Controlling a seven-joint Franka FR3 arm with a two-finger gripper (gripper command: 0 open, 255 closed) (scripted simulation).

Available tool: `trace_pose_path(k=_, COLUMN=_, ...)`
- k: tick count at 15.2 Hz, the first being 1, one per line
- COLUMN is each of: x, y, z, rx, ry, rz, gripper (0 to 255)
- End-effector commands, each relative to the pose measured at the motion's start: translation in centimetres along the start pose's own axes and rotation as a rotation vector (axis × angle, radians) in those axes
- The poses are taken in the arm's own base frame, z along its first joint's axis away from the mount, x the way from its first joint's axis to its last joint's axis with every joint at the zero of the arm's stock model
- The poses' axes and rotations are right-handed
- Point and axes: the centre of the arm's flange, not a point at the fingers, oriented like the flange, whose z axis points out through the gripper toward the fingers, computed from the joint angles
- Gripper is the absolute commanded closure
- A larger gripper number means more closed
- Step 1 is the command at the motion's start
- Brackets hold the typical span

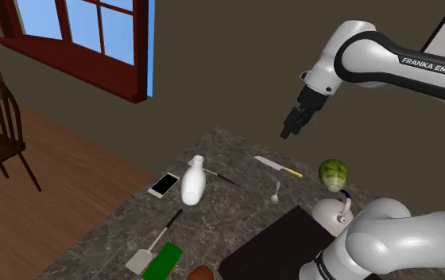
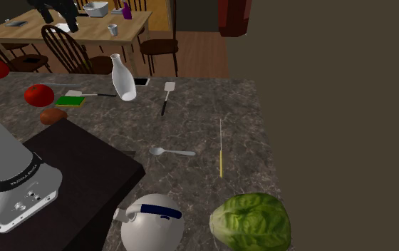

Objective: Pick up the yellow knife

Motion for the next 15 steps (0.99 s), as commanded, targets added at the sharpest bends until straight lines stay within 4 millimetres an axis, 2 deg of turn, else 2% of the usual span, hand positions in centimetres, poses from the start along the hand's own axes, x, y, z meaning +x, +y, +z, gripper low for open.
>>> trace_pose_path(k=1, x=0.0, y=0.0, z=0.0, rx=0.0, ry=0.0, rz=0.0, gripper=0)
trace_pose_path(k=15, x=1.3, y=14.0, z=11.2, rx=-0.044, ry=-0.022, rz=-0.098, gripper=0)
